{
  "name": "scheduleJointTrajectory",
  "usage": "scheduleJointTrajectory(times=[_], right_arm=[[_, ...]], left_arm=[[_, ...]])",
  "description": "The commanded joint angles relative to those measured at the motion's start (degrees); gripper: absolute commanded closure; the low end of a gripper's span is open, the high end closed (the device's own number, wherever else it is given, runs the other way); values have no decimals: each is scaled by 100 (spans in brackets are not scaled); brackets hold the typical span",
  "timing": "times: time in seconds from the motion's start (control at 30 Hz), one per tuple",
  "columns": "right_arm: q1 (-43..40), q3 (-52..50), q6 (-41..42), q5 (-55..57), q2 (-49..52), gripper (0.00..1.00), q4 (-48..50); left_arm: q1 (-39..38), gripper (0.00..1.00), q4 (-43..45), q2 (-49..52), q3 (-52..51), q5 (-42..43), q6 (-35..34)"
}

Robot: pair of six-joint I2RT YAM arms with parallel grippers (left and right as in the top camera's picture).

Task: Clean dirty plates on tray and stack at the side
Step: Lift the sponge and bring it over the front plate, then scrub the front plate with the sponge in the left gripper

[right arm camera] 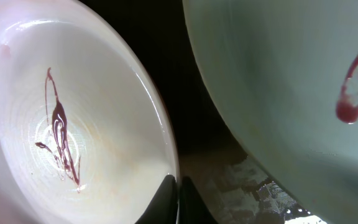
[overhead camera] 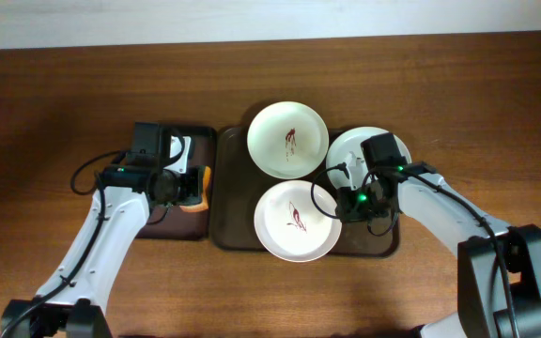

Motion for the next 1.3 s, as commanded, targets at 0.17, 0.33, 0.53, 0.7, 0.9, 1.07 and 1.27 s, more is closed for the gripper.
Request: scheduleJointTrajectory(times=[0.17, 0.33, 0.53, 0.7, 0.9, 1.07, 1.27], right_arm=[[52, 72, 44, 94, 72, 96, -7], [52, 72, 44, 94, 72, 96, -4], [52, 72, 44, 94, 72, 96, -9], [52, 70, 44, 94, 72, 96, -7], [52, 72, 44, 94, 72, 96, -7], [52, 72, 42, 96, 72, 96, -46], [52, 72, 42, 96, 72, 96, -72]], left_arm=[[-660, 100, 695, 13, 68, 1541, -1309], [-1641, 100, 1515, 568, 68, 1635, -2179], [-2369, 100, 2435, 1401, 68, 2522, -3370], [-2682, 100, 2706, 1939, 68, 2726, -3626], [-2743, 100, 2612, 2146, 52, 2763, -3644], [-2699, 100, 1832, 2238, 52, 1432, -3530], [-2332, 100, 1777, 2000, 55, 706, -2929]])
